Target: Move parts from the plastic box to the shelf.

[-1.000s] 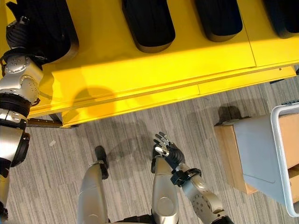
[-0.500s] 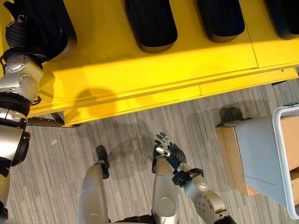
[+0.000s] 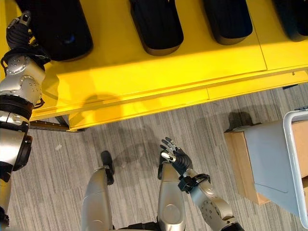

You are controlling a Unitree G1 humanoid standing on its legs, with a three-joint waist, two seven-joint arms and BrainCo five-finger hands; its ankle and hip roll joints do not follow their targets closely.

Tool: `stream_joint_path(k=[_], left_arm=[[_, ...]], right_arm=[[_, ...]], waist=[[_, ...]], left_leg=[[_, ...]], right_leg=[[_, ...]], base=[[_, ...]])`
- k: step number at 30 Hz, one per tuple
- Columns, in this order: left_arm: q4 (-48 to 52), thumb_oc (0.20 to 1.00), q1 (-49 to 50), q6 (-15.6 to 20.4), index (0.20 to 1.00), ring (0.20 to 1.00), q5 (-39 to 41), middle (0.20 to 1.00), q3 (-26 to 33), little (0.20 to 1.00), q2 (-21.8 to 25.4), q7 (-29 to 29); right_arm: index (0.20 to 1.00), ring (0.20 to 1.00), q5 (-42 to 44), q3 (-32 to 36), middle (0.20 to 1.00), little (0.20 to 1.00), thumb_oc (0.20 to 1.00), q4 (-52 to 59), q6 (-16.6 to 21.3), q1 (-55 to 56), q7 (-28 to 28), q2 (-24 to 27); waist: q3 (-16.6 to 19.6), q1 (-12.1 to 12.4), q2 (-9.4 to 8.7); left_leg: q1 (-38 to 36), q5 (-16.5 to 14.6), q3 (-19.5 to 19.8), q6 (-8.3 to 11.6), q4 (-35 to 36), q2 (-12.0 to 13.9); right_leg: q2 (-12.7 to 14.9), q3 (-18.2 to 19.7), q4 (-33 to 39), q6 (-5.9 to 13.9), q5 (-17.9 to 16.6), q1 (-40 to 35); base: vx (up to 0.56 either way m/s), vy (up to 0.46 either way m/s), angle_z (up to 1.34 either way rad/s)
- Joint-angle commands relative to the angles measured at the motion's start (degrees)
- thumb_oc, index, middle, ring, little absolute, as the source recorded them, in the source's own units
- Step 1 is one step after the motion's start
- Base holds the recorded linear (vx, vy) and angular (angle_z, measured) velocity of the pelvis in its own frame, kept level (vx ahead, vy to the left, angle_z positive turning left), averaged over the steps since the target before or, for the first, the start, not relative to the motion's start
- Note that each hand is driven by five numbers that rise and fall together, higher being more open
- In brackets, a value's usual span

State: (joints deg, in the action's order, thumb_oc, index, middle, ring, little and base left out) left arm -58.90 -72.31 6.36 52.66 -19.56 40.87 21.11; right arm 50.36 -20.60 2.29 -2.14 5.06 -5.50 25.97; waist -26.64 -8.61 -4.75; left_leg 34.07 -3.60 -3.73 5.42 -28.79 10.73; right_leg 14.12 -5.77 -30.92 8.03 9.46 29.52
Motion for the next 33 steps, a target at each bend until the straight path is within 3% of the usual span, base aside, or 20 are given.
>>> stream_joint_path(k=[1,17,22,27,33], left_arm=[[-4.5,1.000,-4.9,2.4,1.000,1.000,-1.5,1.000,2.5,1.000,2.1,-0.1],[-4.7,1.000,-4.8,2.6,1.000,1.000,-1.3,1.000,3.0,1.000,2.8,0.1],[-3.2,1.000,-5.0,2.8,1.000,1.000,-4.8,1.000,1.0,1.000,5.3,-0.3],[4.3,1.000,-3.0,3.9,1.000,1.000,-12.0,1.000,-2.7,1.000,8.6,-0.8],[22.1,1.000,5.7,5.6,1.000,1.000,-23.8,1.000,-3.4,1.000,13.6,-0.6]], right_arm=[[1.000,1.000,0.7,2.0,1.000,1.000,1.000,0.0,1.1,3.5,-1.0,1.6],[1.000,1.000,0.9,2.0,1.000,1.000,1.000,-0.2,1.0,3.4,-1.3,2.0],[1.000,1.000,0.6,2.6,1.000,1.000,1.000,0.0,1.0,3.1,-1.5,2.9],[1.000,1.000,0.6,3.7,1.000,1.000,1.000,0.2,1.2,3.3,-2.6,3.2],[1.000,1.000,0.4,4.9,1.000,1.000,1.000,0.1,1.6,3.8,-4.1,2.9]], waist=[[3.5,-0.1,-0.09],[3.5,0.2,0.18],[3.6,0.5,0.55],[3.7,0.9,1.06],[3.5,1.8,1.58]], left_leg=[[-0.4,-5.4,-1.0,0.75,-3.9,2.3],[-0.6,-5.3,-0.6,0.78,-3.9,2.2],[-1.9,-4.9,-0.8,0.89,-3.2,2.1],[-3.5,-4.3,-0.8,1.03,-2.0,1.9],[-5.4,-3.4,-0.7,1.25,-0.5,1.8]], right_leg=[[1.7,-0.9,1.0,0.62,0.8,-1.4],[2.0,-0.9,0.3,0.67,1.0,-1.6],[2.0,-1.1,0.3,0.70,0.8,-2.5],[2.1,-1.6,0.9,0.65,0.6,-4.2],[2.1,-2.0,2.2,0.55,0.1,-6.3]], base=[[0.00,0.000,0.00],[0.00,0.000,0.00],[0.00,0.000,0.00],[-0.01,-0.003,0.03],[-0.01,-0.005,0.03]])
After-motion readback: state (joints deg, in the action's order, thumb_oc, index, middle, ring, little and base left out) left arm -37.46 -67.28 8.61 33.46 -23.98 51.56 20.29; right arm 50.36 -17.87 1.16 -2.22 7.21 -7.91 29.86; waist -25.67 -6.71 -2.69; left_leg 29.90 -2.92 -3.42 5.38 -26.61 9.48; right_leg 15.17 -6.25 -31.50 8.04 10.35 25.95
